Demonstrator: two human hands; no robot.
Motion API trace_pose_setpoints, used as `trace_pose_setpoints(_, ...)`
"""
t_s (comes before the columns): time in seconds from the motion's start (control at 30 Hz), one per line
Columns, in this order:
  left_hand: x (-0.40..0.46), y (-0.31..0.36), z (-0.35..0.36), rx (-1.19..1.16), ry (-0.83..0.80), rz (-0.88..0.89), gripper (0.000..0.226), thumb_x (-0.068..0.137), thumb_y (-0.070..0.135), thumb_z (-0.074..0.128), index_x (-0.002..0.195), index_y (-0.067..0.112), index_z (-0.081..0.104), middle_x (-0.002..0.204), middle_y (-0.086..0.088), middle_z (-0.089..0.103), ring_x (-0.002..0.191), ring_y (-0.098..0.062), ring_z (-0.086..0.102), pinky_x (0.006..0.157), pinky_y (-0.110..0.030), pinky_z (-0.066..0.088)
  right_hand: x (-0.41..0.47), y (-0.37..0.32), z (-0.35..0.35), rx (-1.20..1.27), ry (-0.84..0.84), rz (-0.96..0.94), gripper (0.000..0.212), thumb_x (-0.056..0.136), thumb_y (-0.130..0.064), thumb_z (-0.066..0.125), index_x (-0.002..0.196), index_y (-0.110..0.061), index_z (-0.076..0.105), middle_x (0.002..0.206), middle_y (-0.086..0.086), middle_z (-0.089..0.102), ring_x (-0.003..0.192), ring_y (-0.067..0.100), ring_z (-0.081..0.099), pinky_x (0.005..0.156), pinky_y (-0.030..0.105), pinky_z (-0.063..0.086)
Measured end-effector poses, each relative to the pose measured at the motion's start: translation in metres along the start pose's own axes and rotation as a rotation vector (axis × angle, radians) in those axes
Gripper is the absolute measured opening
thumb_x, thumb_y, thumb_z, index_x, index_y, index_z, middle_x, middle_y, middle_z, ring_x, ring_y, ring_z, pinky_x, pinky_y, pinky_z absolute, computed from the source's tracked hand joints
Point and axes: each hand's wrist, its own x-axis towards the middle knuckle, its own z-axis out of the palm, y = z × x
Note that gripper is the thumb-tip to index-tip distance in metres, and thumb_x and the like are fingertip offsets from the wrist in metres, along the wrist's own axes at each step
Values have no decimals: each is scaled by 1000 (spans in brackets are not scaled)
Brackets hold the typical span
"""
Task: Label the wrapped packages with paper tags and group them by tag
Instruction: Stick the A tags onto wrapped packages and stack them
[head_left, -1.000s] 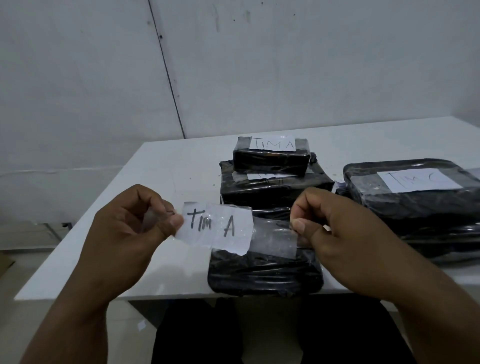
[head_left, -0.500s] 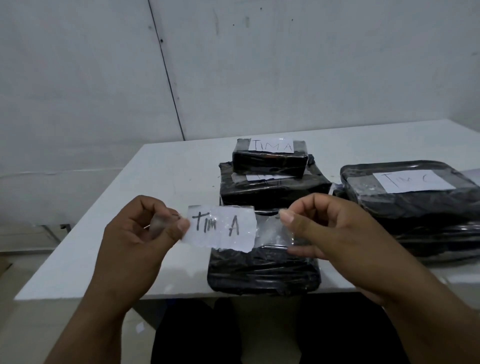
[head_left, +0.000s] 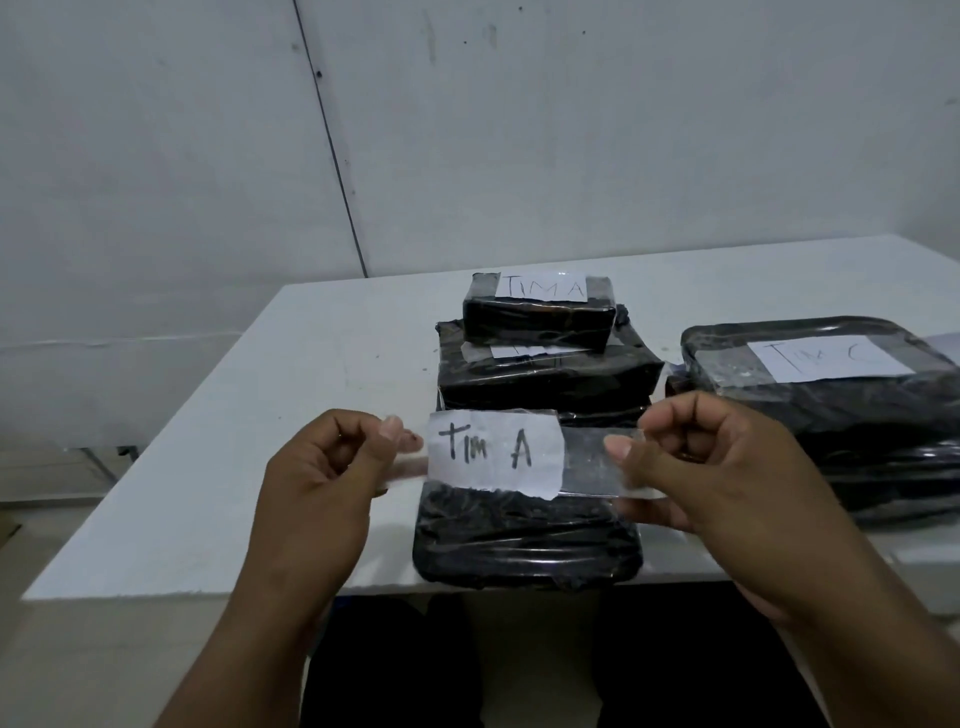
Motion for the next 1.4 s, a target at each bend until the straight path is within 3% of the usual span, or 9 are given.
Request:
trace_pose_setpoints(0.1,-1,-3,4,55,24,-36,24,96,33,66,84,13,71,86,11,79,85,-1,73,85,-33,53,-3,8,0,-5,34,32,19,75,-12,84,85,-10,69,74,11,60,67,22,66,63,42,62)
trace_pose_setpoints(0.23,3,-5,2,184,84,-59,25,90,45,70,82,22,74,83,15,75,80,-2,67,73,-22,46,-5,14,-5,-48,94,35,23,79,-8,83,95,-11,68,67,6,61,64,18,65,61,40,62)
trace_pose_setpoints(0.37,6,-10,1,256,37,-64,26,89,41,73,77,18,73,78,6,73,72,-9,63,66,-22,44,-6,15,-4,-173,97,11,32,80,-12,84,104,-19,64,64,3,64,60,13,67,59,38,63)
trace_pose_setpoints(0.47,8,-15,1,287,11,-76,24,89,41,74,76,20,73,74,3,71,70,-13,63,66,-25,45,-6,20,-1,-398,143,-44,33,80,-21,85,99,-34,62,70,-1,68,61,13,69,64,41,64)
trace_pose_setpoints(0.67,9,-24,0,234,-52,-117,24,88,38,76,74,19,73,62,8,64,56,-2,54,66,-29,44,-7,24,3,-681,178,-107,32,85,-30,80,103,-38,55,73,-6,66,73,-5,62,59,16,41)
trace_pose_setpoints(1.2,11,-35,4,262,-104,-97,24,88,37,75,73,19,72,60,9,66,49,2,53,60,-26,41,-4,33,5,-787,188,-128,34,87,-23,77,106,-37,54,73,-7,62,68,1,59,59,15,38)
trace_pose_setpoints(1.4,11,-43,5,259,-114,-122,22,89,36,75,74,19,74,64,1,70,49,0,54,61,-33,48,-2,34,4,-789,178,-139,33,87,-22,78,105,-37,54,74,-6,62,69,1,59,59,16,39)
